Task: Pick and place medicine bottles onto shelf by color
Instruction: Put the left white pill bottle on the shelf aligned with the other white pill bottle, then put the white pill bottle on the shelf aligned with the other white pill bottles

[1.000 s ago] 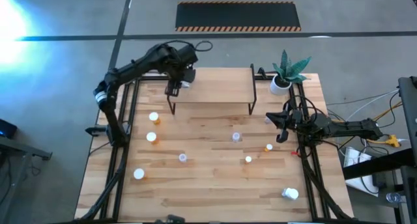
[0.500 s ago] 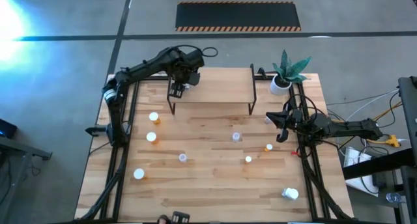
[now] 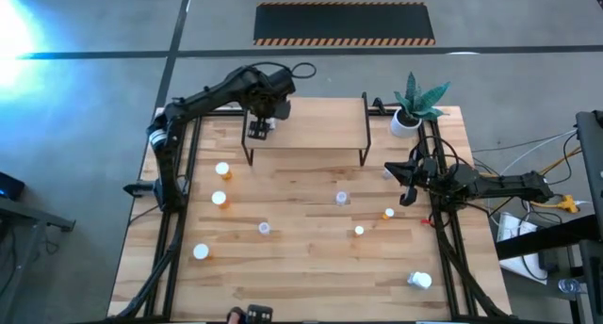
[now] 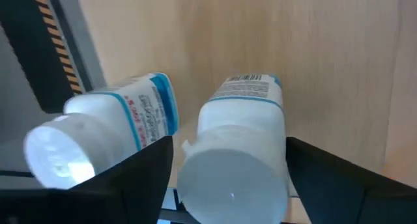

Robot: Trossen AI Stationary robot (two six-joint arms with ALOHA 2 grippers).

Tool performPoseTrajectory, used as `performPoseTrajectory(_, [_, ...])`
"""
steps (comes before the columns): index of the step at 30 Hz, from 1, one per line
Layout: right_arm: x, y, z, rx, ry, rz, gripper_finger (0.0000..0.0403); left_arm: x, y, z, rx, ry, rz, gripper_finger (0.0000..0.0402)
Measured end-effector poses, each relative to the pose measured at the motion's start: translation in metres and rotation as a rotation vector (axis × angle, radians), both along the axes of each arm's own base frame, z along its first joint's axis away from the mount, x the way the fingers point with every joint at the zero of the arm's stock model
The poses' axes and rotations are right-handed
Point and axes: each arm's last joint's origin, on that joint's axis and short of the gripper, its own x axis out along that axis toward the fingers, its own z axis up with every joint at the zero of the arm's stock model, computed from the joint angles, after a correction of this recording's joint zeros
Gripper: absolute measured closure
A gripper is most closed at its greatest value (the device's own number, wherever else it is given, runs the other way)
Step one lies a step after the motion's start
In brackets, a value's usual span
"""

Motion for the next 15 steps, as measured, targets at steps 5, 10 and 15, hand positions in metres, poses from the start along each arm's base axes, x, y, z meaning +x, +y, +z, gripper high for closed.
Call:
performPoseTrajectory(5, [0.000, 0.000, 0.000, 0.008, -0.002, 0.002, 0.0394, -0.004, -0.002, 0.009, 0.021, -0.046, 0.015, 0.0121])
performPoseTrajectory(10, [0.000, 0.000, 0.000, 0.012, -0.004, 0.002, 0.0394, -0.005, -0.003, 0.019, 0.057, -0.110, 0.014, 0.0121])
performPoseTrajectory(15, [0.000, 0.000, 0.000, 0.014, 0.000, 0.003, 0.0394, -0.015, -0.012, 0.035, 0.077, -0.177, 0.044, 0.0121])
